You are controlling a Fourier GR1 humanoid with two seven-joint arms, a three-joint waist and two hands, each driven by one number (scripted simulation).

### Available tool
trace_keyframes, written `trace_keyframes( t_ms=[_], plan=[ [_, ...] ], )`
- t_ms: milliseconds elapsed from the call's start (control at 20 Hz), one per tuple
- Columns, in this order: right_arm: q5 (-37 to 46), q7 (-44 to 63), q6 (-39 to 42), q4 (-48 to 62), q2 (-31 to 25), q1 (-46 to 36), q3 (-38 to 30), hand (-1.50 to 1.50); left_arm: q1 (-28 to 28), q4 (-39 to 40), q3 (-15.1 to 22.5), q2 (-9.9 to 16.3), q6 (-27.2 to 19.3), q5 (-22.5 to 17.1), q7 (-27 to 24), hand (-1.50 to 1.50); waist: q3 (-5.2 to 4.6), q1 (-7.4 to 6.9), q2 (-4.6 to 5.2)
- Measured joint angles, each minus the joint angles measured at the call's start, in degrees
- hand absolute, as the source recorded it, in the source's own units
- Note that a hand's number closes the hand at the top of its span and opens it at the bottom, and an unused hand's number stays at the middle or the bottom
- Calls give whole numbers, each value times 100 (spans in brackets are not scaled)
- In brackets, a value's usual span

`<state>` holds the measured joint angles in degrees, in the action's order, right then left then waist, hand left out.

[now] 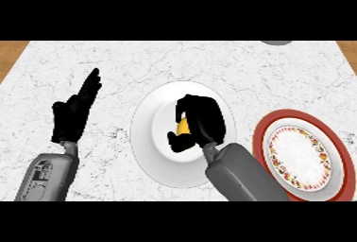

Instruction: Pick the lemon from the plate and place it in the plate

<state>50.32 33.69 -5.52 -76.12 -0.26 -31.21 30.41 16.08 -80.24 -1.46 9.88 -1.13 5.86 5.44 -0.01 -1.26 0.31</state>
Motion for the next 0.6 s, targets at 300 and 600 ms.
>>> trace_keyframes(
  t_ms=[300,600],
  plan=[
    [-1162,-215,-1079,1363,20,-531,349,-150,45,18,16,-54,-27,62,27,0,2,-35,4],
    [-2274,-892,-1930,1423,24,-611,420,-150,7,-4,50,-61,-13,121,2,0,5,-20,0]
  ],
)
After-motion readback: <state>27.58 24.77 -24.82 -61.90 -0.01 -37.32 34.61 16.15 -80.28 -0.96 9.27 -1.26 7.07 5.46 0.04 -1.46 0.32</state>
